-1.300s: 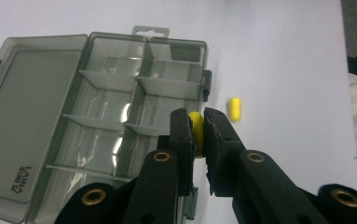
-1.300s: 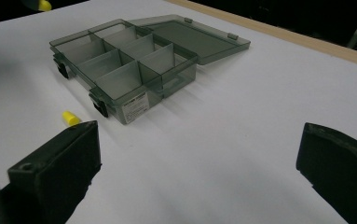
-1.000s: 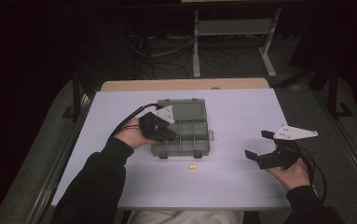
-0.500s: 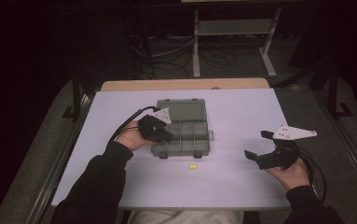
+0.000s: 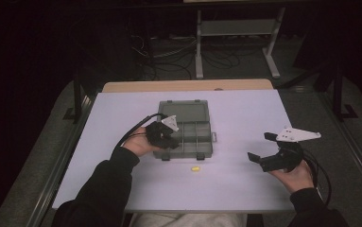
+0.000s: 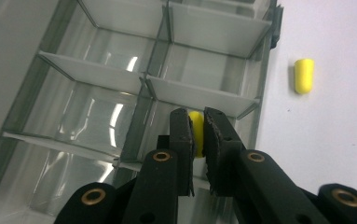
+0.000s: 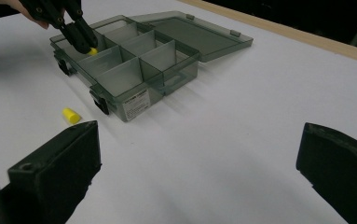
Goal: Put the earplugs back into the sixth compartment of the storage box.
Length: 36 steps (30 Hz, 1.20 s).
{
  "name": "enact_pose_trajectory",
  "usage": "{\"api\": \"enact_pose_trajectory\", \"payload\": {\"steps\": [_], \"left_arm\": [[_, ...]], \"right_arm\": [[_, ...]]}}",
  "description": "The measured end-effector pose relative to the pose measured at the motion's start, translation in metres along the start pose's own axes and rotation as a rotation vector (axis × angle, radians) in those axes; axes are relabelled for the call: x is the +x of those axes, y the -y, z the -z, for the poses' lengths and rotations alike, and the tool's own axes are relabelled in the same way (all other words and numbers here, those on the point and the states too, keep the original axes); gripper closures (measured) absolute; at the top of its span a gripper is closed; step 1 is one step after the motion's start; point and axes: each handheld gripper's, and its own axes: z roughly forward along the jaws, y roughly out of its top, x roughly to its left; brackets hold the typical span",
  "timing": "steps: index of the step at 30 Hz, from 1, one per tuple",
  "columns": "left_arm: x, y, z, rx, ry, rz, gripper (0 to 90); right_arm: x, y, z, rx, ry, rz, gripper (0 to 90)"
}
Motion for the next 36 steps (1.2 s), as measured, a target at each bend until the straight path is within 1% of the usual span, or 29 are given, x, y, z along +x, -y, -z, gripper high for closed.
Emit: {"api": "enact_pose_trajectory", "payload": {"steps": [4, 6, 7, 9, 13, 14, 16, 17, 20, 22, 24, 25, 27, 28, 30, 31, 32, 34, 36], "left_arm": [[0.001, 0.002, -0.003, 0.003, 0.007, 0.013, 81.4], [0.001, 0.002, -0.003, 0.007, 0.014, 0.019, 79.4], [0.001, 0.001, -0.002, 0.006, 0.019, 0.020, 76.2], [0.000, 0.000, 0.000, 0.002, 0.017, 0.018, 73.2], [-0.001, 0.000, 0.005, -0.012, 0.016, 0.021, 71.1], [-0.002, 0.000, 0.010, -0.024, 0.010, 0.025, 66.9], [-0.002, 0.000, 0.012, -0.028, 0.003, 0.027, 62.9], [-0.003, 0.000, 0.014, -0.035, 0.002, 0.033, 62.9], [-0.005, 0.000, 0.022, -0.053, -0.006, 0.043, 56.6], [-0.008, 0.000, 0.027, -0.069, -0.012, 0.042, 52.5], [-0.010, -0.001, 0.032, -0.089, -0.014, 0.038, 49.4], [-0.012, -0.001, 0.035, -0.098, -0.019, 0.033, 44.5], [-0.016, -0.002, 0.040, -0.112, -0.035, 0.018, 44.0], [-0.020, -0.003, 0.044, -0.128, -0.032, 0.016, 40.7], [-0.022, -0.003, 0.046, -0.133, -0.033, 0.012, 39.6], [-0.025, -0.005, 0.048, -0.143, -0.033, 0.008, 36.9], [-0.025, -0.005, 0.048, -0.143, -0.033, 0.008, 35.9], [-0.031, -0.008, 0.051, -0.154, -0.037, -0.016, 34.6], [-0.033, -0.009, 0.051, -0.159, -0.034, -0.021, 32.7]], "right_arm": [[0.000, 0.000, 0.000, -0.002, -0.001, 0.000, 0.0], [0.000, 0.000, 0.000, -0.002, -0.001, 0.000, 0.0], [0.000, 0.000, 0.000, 0.000, -0.003, -0.001, 0.0], [0.000, 0.000, -0.001, 0.003, -0.005, -0.002, 0.0], [0.000, 0.000, -0.001, 0.007, -0.005, 0.000, 0.0], [0.000, 0.000, -0.001, 0.005, -0.004, -0.002, 0.0], [0.000, 0.000, -0.001, 0.004, -0.004, -0.003, 0.0], [0.000, 0.000, 0.000, 0.004, -0.004, -0.003, 0.0], [0.000, 0.000, -0.001, 0.007, -0.003, -0.004, 0.0], [0.000, 0.000, -0.001, 0.007, -0.003, -0.003, 0.0], [0.000, 0.000, 0.000, 0.008, -0.002, -0.002, 0.0], [0.000, 0.000, 0.000, 0.007, -0.001, -0.003, 0.0], [0.000, 0.000, -0.001, 0.007, -0.002, -0.004, 0.0], [0.000, 0.000, -0.001, 0.008, -0.001, -0.004, 0.0], [0.000, 0.000, -0.001, 0.009, -0.002, -0.004, 0.0], [0.000, 0.000, -0.001, 0.008, -0.001, -0.002, 0.0], [0.000, 0.000, -0.001, 0.008, -0.001, -0.002, 0.0], [0.000, 0.000, 0.000, 0.006, 0.000, -0.003, 0.0], [0.000, 0.000, 0.000, 0.007, 0.000, -0.003, 0.0]]}}
